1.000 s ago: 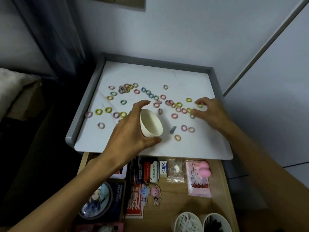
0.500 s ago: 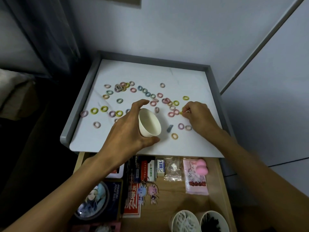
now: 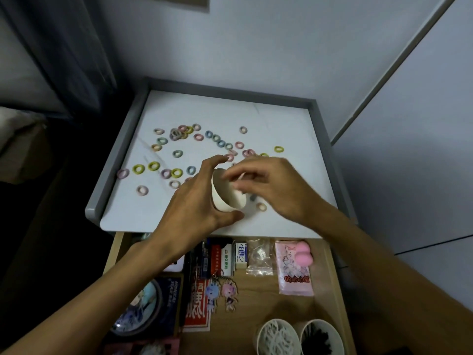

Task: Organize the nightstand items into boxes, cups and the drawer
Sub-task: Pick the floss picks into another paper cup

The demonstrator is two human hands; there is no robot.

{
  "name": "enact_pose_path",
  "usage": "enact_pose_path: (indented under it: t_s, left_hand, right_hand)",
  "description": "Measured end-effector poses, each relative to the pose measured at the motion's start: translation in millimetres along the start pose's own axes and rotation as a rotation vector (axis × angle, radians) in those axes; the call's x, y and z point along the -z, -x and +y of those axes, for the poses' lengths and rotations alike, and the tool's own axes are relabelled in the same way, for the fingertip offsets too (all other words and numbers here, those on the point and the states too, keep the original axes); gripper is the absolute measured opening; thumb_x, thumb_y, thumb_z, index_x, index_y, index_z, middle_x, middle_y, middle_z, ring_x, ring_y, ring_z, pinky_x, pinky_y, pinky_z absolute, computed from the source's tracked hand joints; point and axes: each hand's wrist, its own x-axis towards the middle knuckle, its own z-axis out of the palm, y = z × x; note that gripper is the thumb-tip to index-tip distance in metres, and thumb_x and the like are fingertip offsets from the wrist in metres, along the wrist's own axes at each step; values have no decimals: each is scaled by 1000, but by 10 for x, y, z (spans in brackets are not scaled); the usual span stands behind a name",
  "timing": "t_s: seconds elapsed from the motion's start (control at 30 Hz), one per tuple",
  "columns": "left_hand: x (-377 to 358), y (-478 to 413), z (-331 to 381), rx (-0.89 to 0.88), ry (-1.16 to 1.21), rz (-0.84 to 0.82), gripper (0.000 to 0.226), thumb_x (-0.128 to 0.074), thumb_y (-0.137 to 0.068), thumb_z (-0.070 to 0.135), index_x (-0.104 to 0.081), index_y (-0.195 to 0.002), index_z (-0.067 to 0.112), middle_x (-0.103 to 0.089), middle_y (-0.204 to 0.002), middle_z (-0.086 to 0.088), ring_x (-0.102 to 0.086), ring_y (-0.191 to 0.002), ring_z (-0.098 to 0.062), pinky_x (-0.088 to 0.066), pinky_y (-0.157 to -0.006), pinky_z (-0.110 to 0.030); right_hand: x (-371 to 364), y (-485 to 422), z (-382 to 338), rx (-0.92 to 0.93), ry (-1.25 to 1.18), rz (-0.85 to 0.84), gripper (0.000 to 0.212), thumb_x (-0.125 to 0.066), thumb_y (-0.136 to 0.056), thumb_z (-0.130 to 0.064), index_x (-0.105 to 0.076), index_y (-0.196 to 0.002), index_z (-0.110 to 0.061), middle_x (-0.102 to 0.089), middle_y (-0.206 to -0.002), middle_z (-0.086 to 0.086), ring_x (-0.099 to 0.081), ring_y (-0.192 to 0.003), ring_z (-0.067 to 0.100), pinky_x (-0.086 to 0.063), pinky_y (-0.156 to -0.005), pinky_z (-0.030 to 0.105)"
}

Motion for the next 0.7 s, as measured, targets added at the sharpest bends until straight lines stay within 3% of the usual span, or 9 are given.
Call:
enact_pose_path:
  t_s: [0.07, 0.13, 0.2, 0.27, 0.43, 0.6, 0.7]
  left_hand:
    - [22, 3, -15, 25, -27, 18, 95, -89, -67, 36, -28, -140, 45, -56, -113, 14, -56, -100, -11, -48, -82, -27]
    - [39, -1, -32, 28, -34, 29, 94, -88, -67, 37, -28, -139, 45, -54, -113, 14, -53, -98, -10, -44, -77, -21]
    - [35, -6, -35, 33, -36, 30, 93, -88, -68, 36, -29, -140, 44, -51, -109, 17, -51, -96, -9, -40, -74, -11]
    - [27, -11, -26, 37, -44, 25, 93, -88, -68, 36, -29, -141, 43, -49, -106, 20, -49, -94, -7, -37, -72, -5]
    - [21, -7, -7, 25, -50, 27, 93, -88, -68, 36, -30, -140, 42, -46, -103, 24, -48, -93, -5, -37, -71, -5]
    - [30, 4, -12, 36, -49, 25, 94, -89, -68, 35, -30, -141, 42, -48, -104, 23, -49, -95, -6, -37, -73, -6]
    - [50, 6, -18, 34, -62, 33, 97, -89, -67, 35, -28, -143, 40, -51, -110, 15, -50, -98, -9, -42, -75, -20]
  right_hand:
    - [174, 35, 109, -69, 37, 148, 14, -66, -92, -10, -74, -102, -15, -70, -93, -11, -65, -77, 3, -49, -72, 16]
    - [322, 88, 313, -241, 290, 197, 14, -66, -92, -23, -72, -105, -22, -69, -100, -9, -64, -82, 4, -49, -74, 18]
    - [379, 173, 516, -465, 542, 90, 31, -65, -91, -40, -64, -118, -24, -63, -115, -1, -60, -98, 14, -49, -84, 31]
    - [326, 237, 633, -583, 560, -11, 48, -62, -89, -53, -55, -127, -25, -54, -124, 4, -56, -107, 22, -47, -90, 38]
    - [16, 202, 579, -483, 519, 67, 45, -71, -83, -51, -54, -119, -30, -47, -112, -2, -56, -95, 19, -42, -78, 31]
    - [-188, 190, 506, -362, 537, 30, 36, -74, -83, -42, -56, -112, -30, -43, -106, -6, -48, -88, 14, -36, -71, 27]
    - [-190, 167, 518, -266, 509, -6, 27, -74, -84, -31, -60, -107, -26, -49, -103, -7, -54, -91, 15, -43, -73, 29]
